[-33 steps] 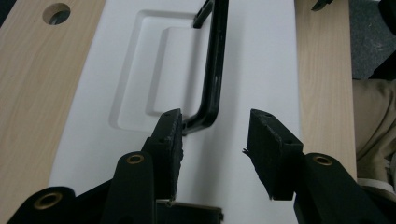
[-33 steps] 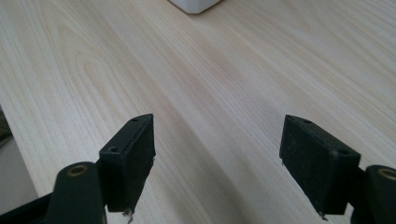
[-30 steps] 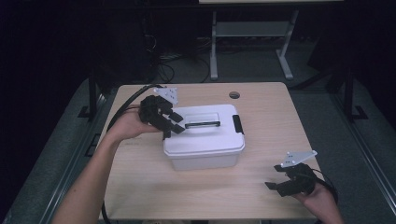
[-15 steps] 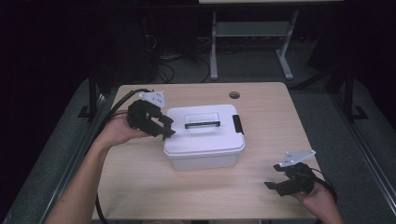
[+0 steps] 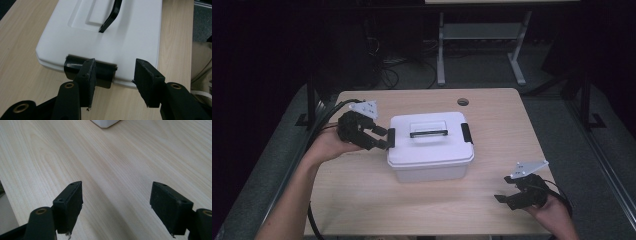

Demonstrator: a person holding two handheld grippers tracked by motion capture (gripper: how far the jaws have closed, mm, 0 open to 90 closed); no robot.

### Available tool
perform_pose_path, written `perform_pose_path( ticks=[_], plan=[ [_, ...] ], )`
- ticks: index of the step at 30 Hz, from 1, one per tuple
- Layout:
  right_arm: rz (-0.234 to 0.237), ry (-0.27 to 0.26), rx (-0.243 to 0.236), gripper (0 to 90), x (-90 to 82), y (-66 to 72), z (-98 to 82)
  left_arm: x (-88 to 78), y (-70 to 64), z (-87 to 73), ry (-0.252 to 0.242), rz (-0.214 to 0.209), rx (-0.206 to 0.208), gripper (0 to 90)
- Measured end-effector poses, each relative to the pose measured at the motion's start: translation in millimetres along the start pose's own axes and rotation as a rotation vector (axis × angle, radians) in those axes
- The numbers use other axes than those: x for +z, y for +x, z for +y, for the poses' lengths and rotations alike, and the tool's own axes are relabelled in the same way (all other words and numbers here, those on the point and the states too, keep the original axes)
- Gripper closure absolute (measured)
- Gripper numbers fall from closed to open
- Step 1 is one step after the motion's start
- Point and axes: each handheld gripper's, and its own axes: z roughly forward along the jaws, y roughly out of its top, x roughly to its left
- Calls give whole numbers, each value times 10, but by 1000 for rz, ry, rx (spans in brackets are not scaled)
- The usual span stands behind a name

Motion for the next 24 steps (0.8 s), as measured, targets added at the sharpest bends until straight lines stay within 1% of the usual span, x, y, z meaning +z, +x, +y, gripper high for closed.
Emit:
perform_pose_path(
  ticks=[3,6,10,11,12,15,18,19,24],
  plan=[
    [1,-1,2,258,-5,0,-3,-9,-1,-34,-1,5,-2,511],
    [-5,-2,2,258,-12,-6,-8,-24,-2,-101,-6,8,-15,509],
    [-4,-3,7,258,-11,-5,-7,-37,-6,-143,-4,14,-22,502],
    [-7,-2,1,258,-11,-7,-9,-42,-8,-157,-2,16,-21,499],
    [-7,-2,2,258,-11,-9,-8,-46,-14,-184,-6,17,-31,495],
    [-7,-1,1,257,-11,-5,-8,-54,-20,-215,-3,23,-34,487],
    [-9,-1,0,258,-13,-4,-6,-58,-34,-291,-9,27,-48,478],
    [-9,-1,0,258,-13,-4,-6,-58,-34,-291,-9,27,-48,475],
    [-7,4,-1,258,-4,-3,1,-91,-44,-390,-9,37,-60,471]
  ],
)
